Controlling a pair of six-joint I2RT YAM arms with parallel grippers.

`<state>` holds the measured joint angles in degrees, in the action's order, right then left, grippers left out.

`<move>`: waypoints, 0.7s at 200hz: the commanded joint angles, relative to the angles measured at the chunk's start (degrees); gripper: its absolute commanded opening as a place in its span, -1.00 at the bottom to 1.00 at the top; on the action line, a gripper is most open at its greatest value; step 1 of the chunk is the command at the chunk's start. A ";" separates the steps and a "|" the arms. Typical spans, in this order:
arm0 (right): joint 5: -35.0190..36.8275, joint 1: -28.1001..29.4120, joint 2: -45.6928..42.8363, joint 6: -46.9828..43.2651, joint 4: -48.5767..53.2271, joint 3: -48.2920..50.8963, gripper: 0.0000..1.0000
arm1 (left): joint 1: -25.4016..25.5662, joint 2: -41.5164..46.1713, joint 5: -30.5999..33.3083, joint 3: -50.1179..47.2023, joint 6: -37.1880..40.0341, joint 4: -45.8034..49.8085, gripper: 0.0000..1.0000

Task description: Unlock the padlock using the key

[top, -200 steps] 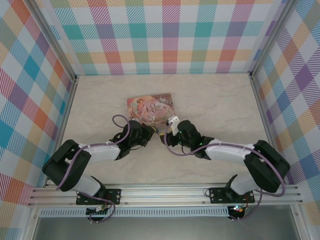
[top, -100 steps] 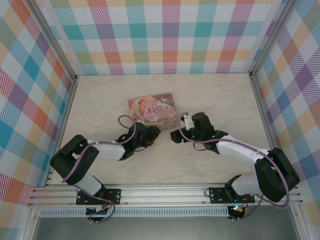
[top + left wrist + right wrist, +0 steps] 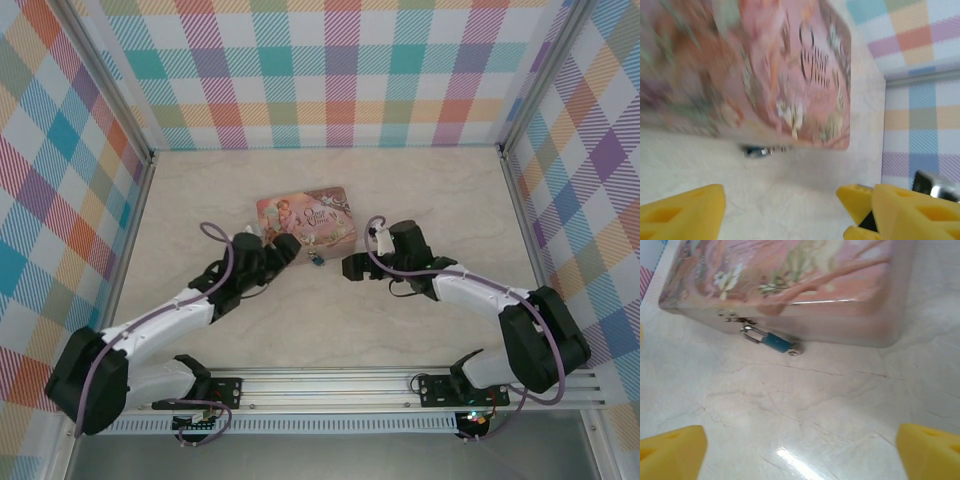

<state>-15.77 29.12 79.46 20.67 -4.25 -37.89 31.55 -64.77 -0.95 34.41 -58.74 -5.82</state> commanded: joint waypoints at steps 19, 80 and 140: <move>-8.54 -7.04 6.48 3.50 -2.01 -6.81 0.99 | -12.36 2.19 -2.26 3.32 11.87 11.97 0.81; -17.50 -9.88 21.89 4.60 -2.95 -20.36 1.00 | -17.58 -13.42 -15.62 7.21 14.29 2.09 0.85; -25.65 -9.65 29.99 3.92 -2.99 -30.02 0.99 | -16.56 -17.54 -19.53 6.88 12.34 -3.30 0.87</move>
<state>-35.05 19.14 107.79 25.17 -6.83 -64.27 14.37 -82.70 -17.47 40.36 -46.46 -5.39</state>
